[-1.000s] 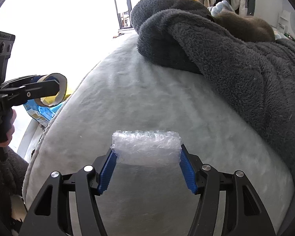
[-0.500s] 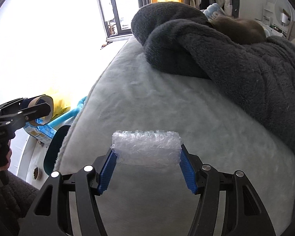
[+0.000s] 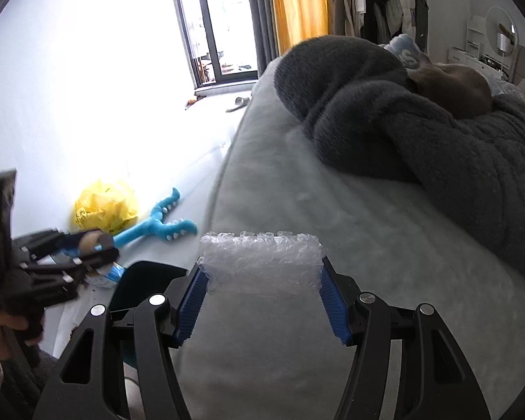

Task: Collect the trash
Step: 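Carry the tape core and bubble wrap over the black bin with both tools, then open the left tool to drop the tape core while the right tool opens to drop the bubble wrap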

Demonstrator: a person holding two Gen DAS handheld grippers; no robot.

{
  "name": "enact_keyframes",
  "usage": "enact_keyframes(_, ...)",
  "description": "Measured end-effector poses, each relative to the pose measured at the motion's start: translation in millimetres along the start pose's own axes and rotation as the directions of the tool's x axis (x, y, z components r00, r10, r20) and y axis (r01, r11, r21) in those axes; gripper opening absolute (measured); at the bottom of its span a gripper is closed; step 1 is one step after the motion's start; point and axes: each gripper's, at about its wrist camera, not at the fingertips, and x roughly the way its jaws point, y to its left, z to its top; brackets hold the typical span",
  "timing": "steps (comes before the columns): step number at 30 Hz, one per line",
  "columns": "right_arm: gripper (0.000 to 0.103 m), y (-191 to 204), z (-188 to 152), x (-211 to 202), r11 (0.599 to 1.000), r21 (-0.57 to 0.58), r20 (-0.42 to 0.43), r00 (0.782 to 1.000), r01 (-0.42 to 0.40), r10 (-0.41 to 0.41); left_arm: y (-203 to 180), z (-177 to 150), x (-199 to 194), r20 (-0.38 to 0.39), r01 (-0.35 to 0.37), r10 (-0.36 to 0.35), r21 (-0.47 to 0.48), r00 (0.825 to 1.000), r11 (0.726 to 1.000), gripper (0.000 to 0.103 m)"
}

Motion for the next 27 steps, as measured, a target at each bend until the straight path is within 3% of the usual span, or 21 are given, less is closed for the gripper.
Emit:
enact_keyframes(9,0.062,50,12,18,0.997,-0.059,-0.013,0.999,-0.053,0.052,34,-23,27,-0.142,-0.011,0.003,-0.056,0.99,0.998,0.055)
enact_keyframes(20,0.062,88,21,39,0.99,-0.085,-0.043,0.994,-0.108,0.105,68,-49,43,-0.269,-0.038,0.008,-0.107,0.963,0.994,0.056)
enact_keyframes(23,0.062,101,21,49,0.989,-0.099,-0.059,0.992,-0.114,0.109,79,-50,39,-0.264,-0.028,-0.01,-0.14,0.964,0.99,0.077)
enact_keyframes(27,0.062,111,21,60,0.987,-0.101,-0.08,0.99,-0.127,0.119,92,-50,32,-0.253,-0.038,-0.005,-0.163,0.968,0.986,0.084)
